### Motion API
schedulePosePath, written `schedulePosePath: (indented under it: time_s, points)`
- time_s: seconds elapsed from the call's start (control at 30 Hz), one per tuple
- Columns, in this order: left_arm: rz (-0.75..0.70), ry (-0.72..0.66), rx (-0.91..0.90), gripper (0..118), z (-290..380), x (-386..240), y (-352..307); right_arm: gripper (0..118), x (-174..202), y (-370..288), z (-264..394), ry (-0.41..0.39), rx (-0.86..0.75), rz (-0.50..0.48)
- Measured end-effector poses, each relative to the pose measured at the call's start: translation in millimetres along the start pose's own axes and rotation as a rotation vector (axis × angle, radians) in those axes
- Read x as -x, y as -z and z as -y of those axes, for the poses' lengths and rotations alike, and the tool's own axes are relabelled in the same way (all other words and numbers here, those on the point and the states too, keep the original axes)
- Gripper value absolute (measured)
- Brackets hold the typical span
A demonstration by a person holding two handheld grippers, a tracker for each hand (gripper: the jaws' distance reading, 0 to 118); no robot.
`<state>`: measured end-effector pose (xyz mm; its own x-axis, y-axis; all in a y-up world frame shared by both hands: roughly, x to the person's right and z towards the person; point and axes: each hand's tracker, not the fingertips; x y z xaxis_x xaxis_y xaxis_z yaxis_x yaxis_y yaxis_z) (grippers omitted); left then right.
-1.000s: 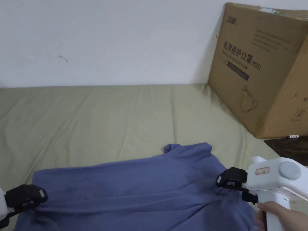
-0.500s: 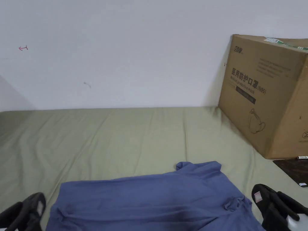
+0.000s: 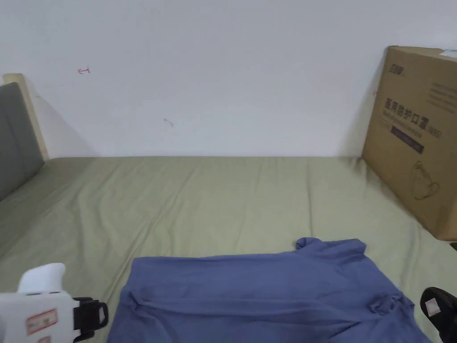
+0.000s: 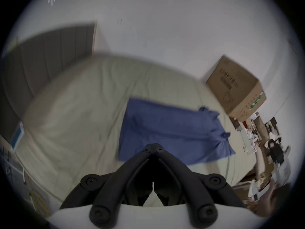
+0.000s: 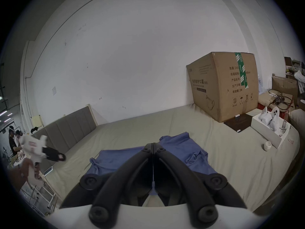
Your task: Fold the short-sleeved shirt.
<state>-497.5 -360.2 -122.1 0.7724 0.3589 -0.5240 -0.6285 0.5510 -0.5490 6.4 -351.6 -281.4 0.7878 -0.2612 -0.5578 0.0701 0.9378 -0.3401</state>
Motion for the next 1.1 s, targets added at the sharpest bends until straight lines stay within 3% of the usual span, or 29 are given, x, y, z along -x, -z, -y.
schedulePosePath:
  time_s: [0.07,0.17,0.2,0.33,0.43,0.5,0.57,0.63,0.67,0.73,0.77,0.8,0.83,0.87,0.9,1.0,1.1]
  points:
    - [-0.062,-0.003,0.080,2,-8.0,18.6,39.6,0,-2.0,1.4,2.5,-0.002,0.016,-0.004]
    - [-0.172,0.036,0.164,91,-10.8,43.0,94.2,0,-8.7,6.9,6.2,0.008,0.063,-0.022]
    - [-0.176,0.053,0.197,111,-9.6,47.4,107.8,0,-10.4,9.2,7.1,0.008,0.077,-0.020]
    - [-0.208,0.011,0.260,112,4.2,59.0,161.3,0,-19.6,17.6,10.1,0.018,0.120,-0.001]
    - [-0.272,0.130,0.275,116,28.3,50.5,181.6,0,-24.2,22.6,8.9,0.023,0.149,0.017]
    - [-0.333,0.159,0.236,111,33.4,36.8,177.3,0,-29.8,26.6,7.2,0.005,0.173,0.041]
    - [-0.318,0.152,0.214,92,36.5,27.1,164.8,0,-41.1,31.0,7.0,-0.012,0.188,0.060]
    - [-0.321,0.198,0.166,32,38.5,18.0,149.7,0,-56.5,39.1,6.7,-0.010,0.207,0.074]
    - [-0.299,0.215,0.160,15,37.0,12.7,141.8,0,-67.8,45.8,6.8,0.005,0.228,0.067]
    - [-0.291,0.237,0.167,6,36.5,10.6,134.2,0,-90.0,63.7,6.7,0.042,0.306,0.054]
    - [-0.213,0.215,0.168,6,33.3,9.4,127.5,0,-100.3,74.7,6.1,0.050,0.349,0.061]
    - [-0.165,0.177,0.157,6,30.9,8.0,121.0,10,-108.6,84.5,5.6,0.052,0.377,0.078]
    - [-0.175,0.160,0.130,6,28.7,8.0,114.7,39,-120.8,99.4,5.3,0.057,0.418,0.101]
    - [-0.197,0.172,0.123,6,27.0,7.1,110.0,79,-133.8,116.4,5.9,0.086,0.480,0.120]
    - [-0.200,0.185,0.112,6,26.1,7.1,105.8,106,-144.4,129.8,8.4,0.125,0.536,0.113]
    - [-0.198,0.209,0.082,6,20.4,4.7,95.2,110,-180.9,169.2,26.7,0.229,0.684,0.172]
    - [-0.202,0.229,0.098,6,18.0,8.0,99.6,110,-203.6,189.0,45.3,0.254,0.753,0.277]
